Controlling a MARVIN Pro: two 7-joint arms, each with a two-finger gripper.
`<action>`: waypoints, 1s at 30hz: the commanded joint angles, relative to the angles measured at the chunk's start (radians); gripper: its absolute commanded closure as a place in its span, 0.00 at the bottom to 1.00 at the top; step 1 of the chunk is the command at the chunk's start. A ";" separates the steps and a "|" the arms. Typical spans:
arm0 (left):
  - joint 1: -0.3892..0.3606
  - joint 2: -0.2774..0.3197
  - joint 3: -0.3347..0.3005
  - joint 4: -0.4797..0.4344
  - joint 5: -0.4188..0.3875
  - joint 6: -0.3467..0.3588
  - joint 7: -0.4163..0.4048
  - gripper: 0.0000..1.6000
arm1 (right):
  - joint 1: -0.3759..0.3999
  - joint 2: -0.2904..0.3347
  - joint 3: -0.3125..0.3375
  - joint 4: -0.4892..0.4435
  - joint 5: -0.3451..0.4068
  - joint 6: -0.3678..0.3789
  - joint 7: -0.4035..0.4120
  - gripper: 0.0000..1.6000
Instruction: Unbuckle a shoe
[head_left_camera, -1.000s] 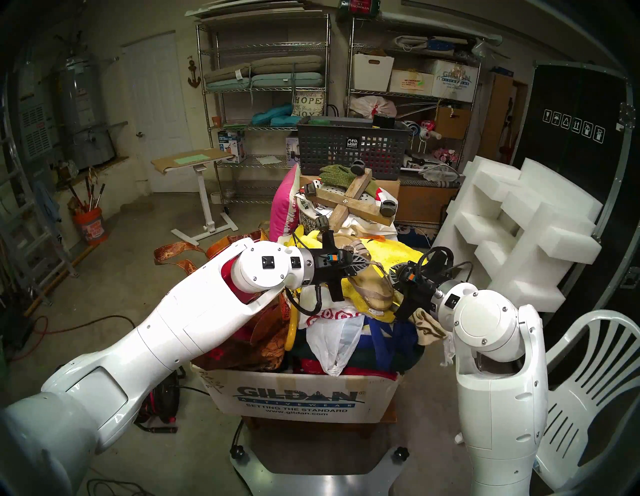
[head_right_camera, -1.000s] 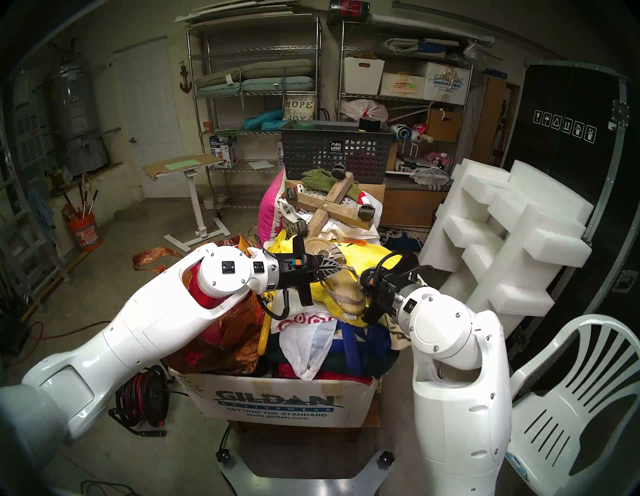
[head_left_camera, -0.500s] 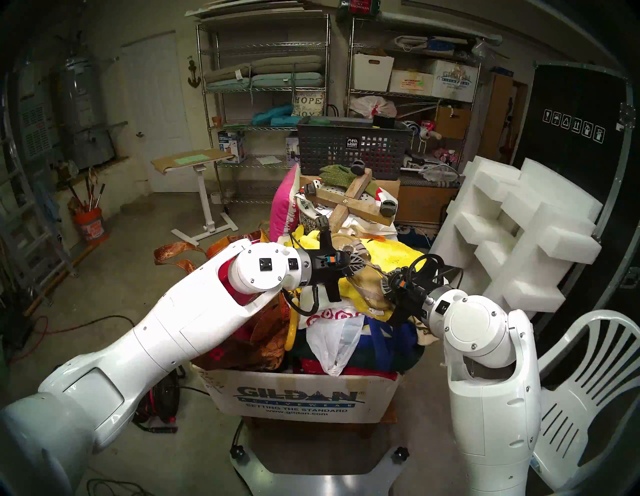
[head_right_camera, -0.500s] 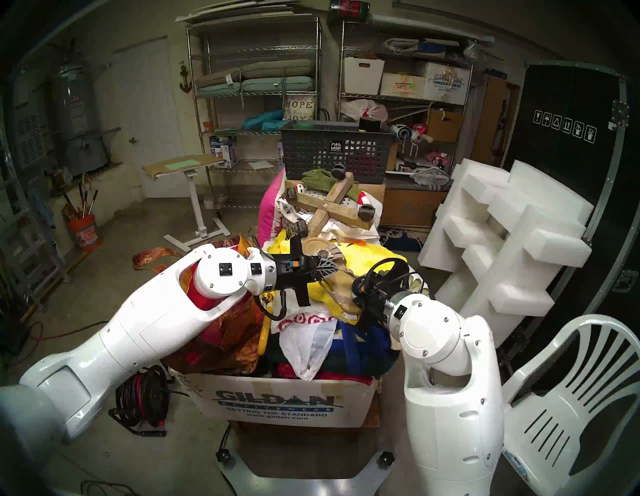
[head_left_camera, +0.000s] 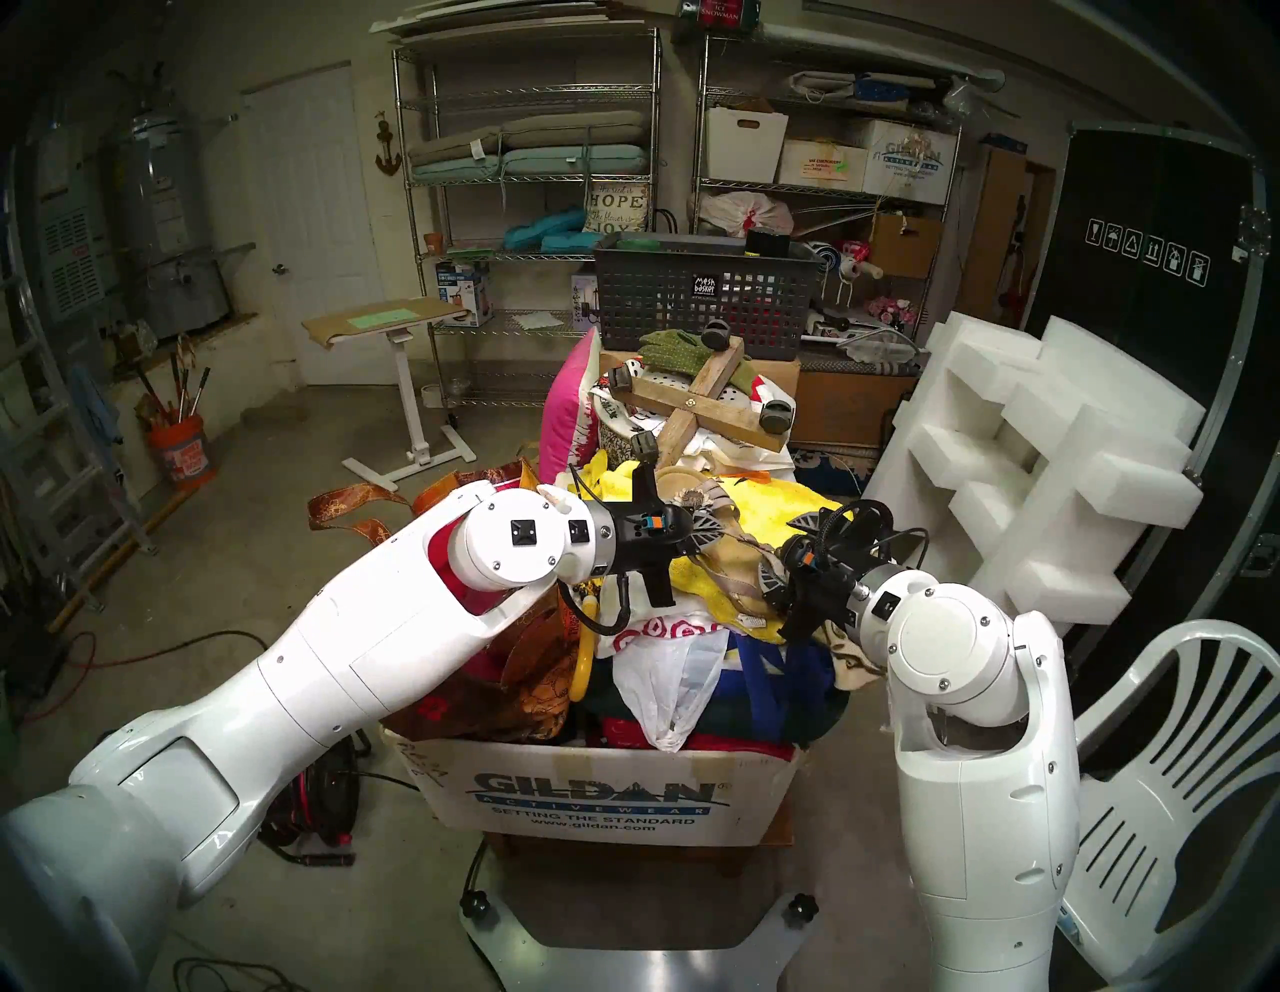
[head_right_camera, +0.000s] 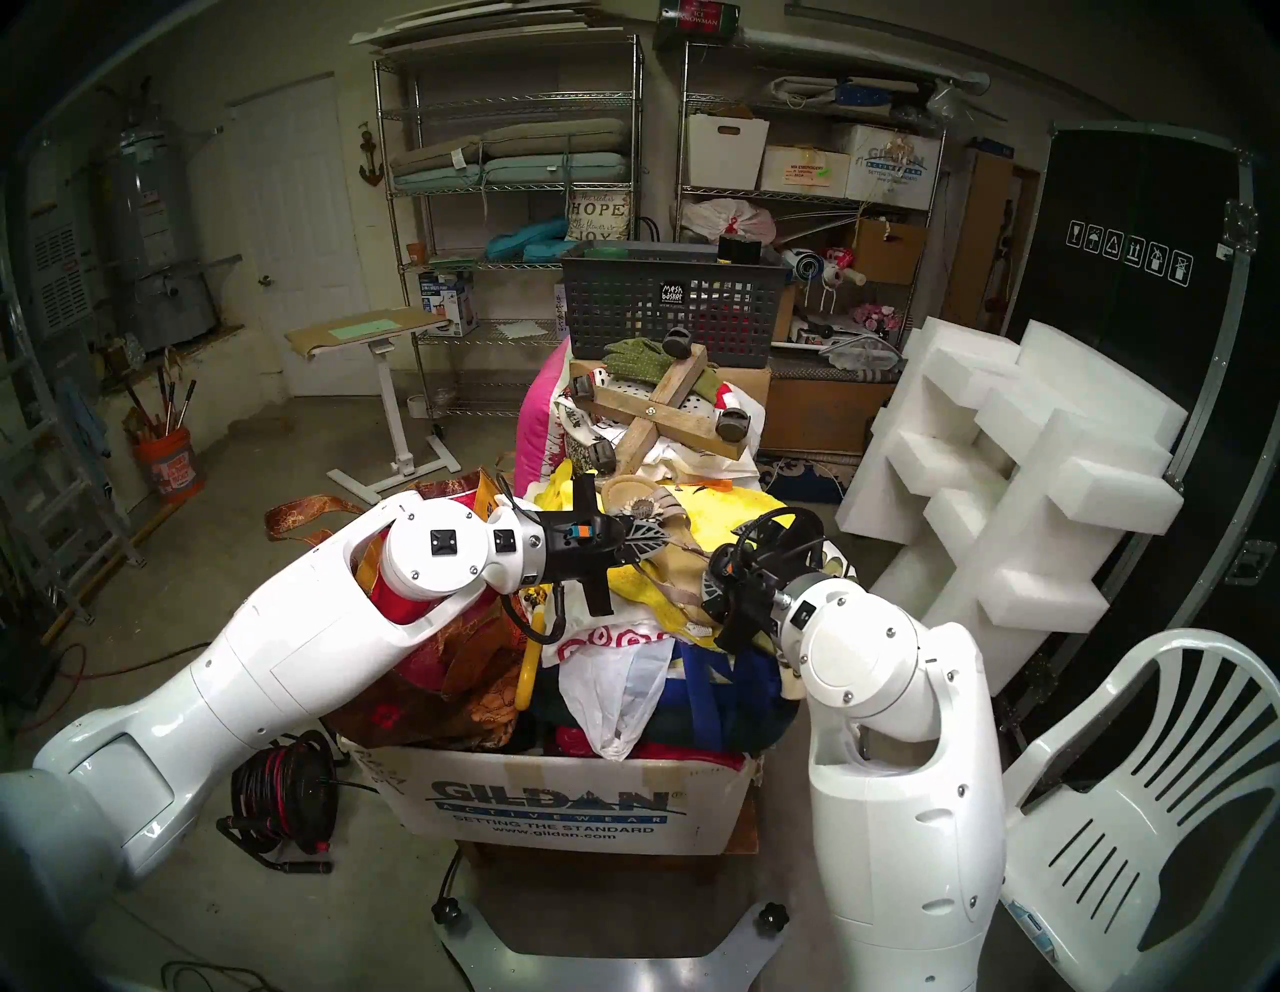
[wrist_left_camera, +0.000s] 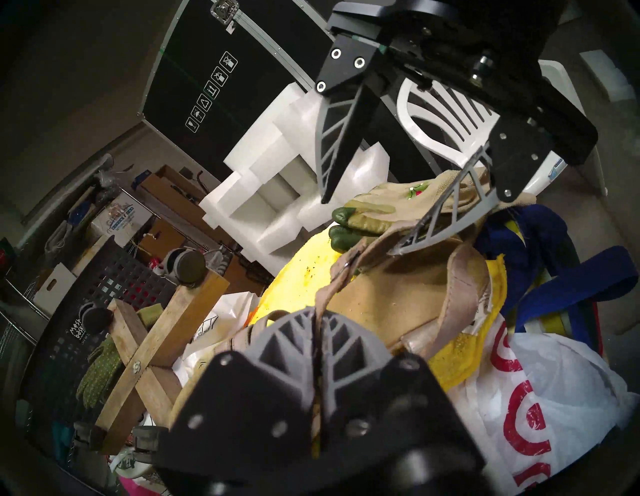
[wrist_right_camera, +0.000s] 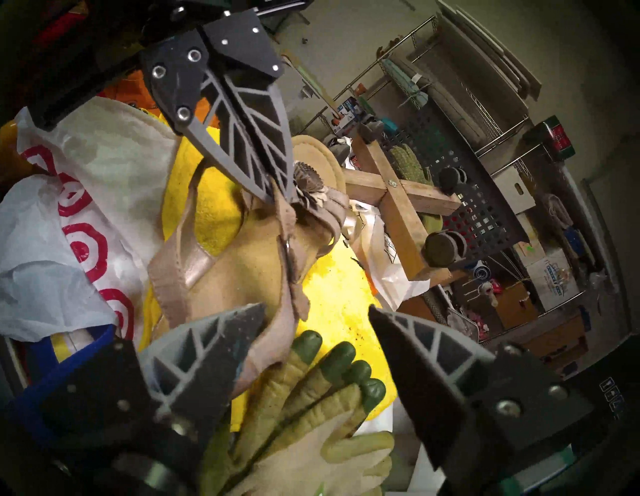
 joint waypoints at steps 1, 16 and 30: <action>-0.015 -0.004 -0.011 -0.025 0.000 0.008 0.006 0.94 | 0.020 -0.009 -0.035 0.000 -0.024 0.014 0.001 0.52; -0.029 -0.015 -0.002 -0.032 0.002 0.006 0.000 0.59 | 0.009 -0.009 -0.047 -0.010 -0.031 0.016 0.001 1.00; -0.059 -0.023 0.011 -0.019 0.010 -0.018 -0.027 0.46 | -0.003 -0.009 -0.049 -0.031 -0.022 0.016 0.011 1.00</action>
